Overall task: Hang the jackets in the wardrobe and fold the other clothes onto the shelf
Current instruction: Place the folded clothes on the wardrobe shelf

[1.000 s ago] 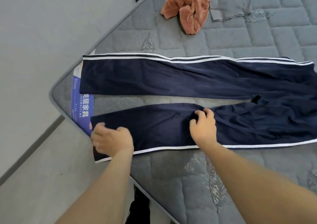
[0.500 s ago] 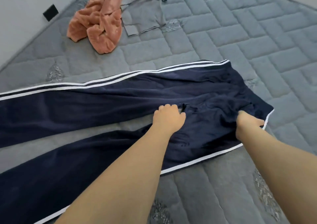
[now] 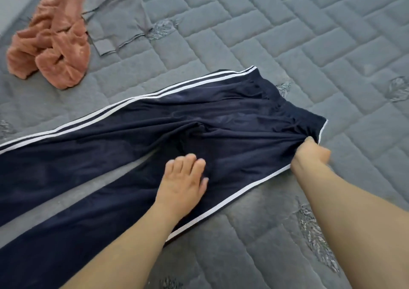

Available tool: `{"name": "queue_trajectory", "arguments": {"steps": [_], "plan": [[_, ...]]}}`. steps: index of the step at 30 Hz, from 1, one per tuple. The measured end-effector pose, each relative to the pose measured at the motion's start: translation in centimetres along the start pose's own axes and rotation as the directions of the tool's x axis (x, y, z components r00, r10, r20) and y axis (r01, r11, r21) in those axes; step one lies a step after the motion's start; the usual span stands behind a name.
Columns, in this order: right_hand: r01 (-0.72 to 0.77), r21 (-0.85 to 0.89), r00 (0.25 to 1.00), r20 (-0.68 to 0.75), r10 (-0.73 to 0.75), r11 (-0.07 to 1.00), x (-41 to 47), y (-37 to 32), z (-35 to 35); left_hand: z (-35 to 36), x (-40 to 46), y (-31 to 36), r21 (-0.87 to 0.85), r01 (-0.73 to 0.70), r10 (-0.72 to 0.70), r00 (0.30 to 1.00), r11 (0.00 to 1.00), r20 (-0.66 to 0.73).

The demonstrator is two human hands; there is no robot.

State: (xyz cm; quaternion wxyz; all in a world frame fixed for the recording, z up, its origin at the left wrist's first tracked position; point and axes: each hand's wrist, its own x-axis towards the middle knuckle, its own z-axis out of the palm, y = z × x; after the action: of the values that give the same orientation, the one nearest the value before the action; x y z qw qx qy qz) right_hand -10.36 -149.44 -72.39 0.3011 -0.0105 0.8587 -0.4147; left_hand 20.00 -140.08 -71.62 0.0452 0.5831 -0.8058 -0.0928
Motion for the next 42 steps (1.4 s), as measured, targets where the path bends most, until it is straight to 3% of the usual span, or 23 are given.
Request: {"name": "queue_trajectory", "arguments": {"steps": [2,3,8,11,13,16,18,19,21,22,25,27,29,30,32,34,36,38,40,42], "plan": [[-0.028,0.029,1.0,0.015,0.028,0.999,-2.1,1.5,0.8,0.4,-3.6,1.2,0.005,-0.218,0.213,0.958,0.976,0.192],[-0.021,0.046,1.0,0.02,0.02,0.999,-2.9,2.2,1.1,0.7,-4.4,1.7,0.052,-0.226,0.203,0.938,0.973,0.282],[-0.014,0.068,0.992,0.128,0.005,0.998,-3.3,4.2,1.1,-0.3,-4.8,3.0,0.294,-0.173,0.055,0.927,0.94,0.37],[-0.065,0.053,0.987,0.152,0.056,0.996,-3.5,3.9,0.0,-1.3,-3.9,3.7,0.3,0.007,-0.161,0.858,0.954,0.489],[-0.159,0.066,0.979,0.139,0.148,0.985,-3.5,4.1,-1.4,-1.6,-3.4,4.5,0.141,0.068,-0.145,0.736,0.988,0.661],[-0.186,0.036,0.98,0.077,0.182,0.982,-3.7,4.6,-3.9,-3.4,-3.6,5.5,-0.102,0.223,0.0,0.417,0.969,0.909],[-0.126,-0.029,0.992,0.023,0.127,0.992,-4.2,3.8,-5.8,-5.8,-4.0,4.8,-0.111,0.296,0.012,0.317,0.949,0.948],[-0.113,-0.052,0.994,-0.002,0.113,0.992,-4.6,2.6,-6.3,-7.4,-3.9,3.8,-0.089,0.331,-0.015,0.3,0.939,0.954],[-0.096,-0.051,0.995,0.033,0.098,0.994,-5.7,-1.1,-5.9,-10.5,-2.2,1.0,-0.038,0.405,-0.106,0.326,0.914,0.94],[-0.093,-0.004,0.994,0.063,0.093,0.996,-6.6,-3.4,-5.0,-11.9,-0.8,-0.9,-0.023,0.432,-0.16,0.382,0.901,0.91],[-0.146,0.155,0.951,0.295,0.095,0.977,-10.5,-10.5,-0.2,-15.1,4.6,-7.7,-0.064,0.516,-0.354,0.667,0.854,0.656],[-0.114,0.119,0.89,0.453,0.049,0.986,-13.2,-12.8,3.9,-16.3,7.4,-12.1,-0.159,0.589,-0.5,0.776,0.792,0.384],[0.041,0.048,0.885,0.462,-0.058,0.998,-15.6,-12.5,7.4,-15.8,8.1,-15.7,-0.282,0.644,-0.61,0.765,0.711,0.207],[0.123,0.022,0.902,0.415,-0.121,0.992,-16.6,-11.2,8.7,-15.0,7.2,-16.7,-0.307,0.674,-0.647,0.736,0.672,0.2],[0.166,-0.04,0.936,0.32,-0.145,0.985,-18.5,-6.6,10.2,-11.7,3.0,-18.3,-0.176,0.754,-0.7,0.655,0.633,0.285],[0.061,-0.162,0.967,0.256,-0.018,0.985,-20.9,-0.7,10.6,-8.5,-3.1,-19.1,0.02,0.815,-0.75,0.523,0.579,0.406],[0.023,-0.32,0.973,0.225,0.053,0.947,-24.4,4.5,10.8,-6.2,-8.7,-19.9,0.078,0.873,-0.787,0.392,0.482,0.476],[0.22,-0.508,0.962,0.255,-0.099,0.833,-28.8,8.3,11.5,-5.2,-12.7,-21.0,0.046,0.922,-0.817,0.316,0.384,0.482],[0.498,-0.577,0.863,0.404,-0.303,0.648,-33.4,10.6,12.7,-5.4,-15.1,-22.2,0.006,0.906,-0.805,0.372,0.422,0.463],[0.769,-0.493,0.639,0.608,-0.47,0.407,-37.2,11.3,14.0,-6.0,-16.8,-23.0,-0.05,0.828,-0.739,0.524,0.559,0.424]]}}
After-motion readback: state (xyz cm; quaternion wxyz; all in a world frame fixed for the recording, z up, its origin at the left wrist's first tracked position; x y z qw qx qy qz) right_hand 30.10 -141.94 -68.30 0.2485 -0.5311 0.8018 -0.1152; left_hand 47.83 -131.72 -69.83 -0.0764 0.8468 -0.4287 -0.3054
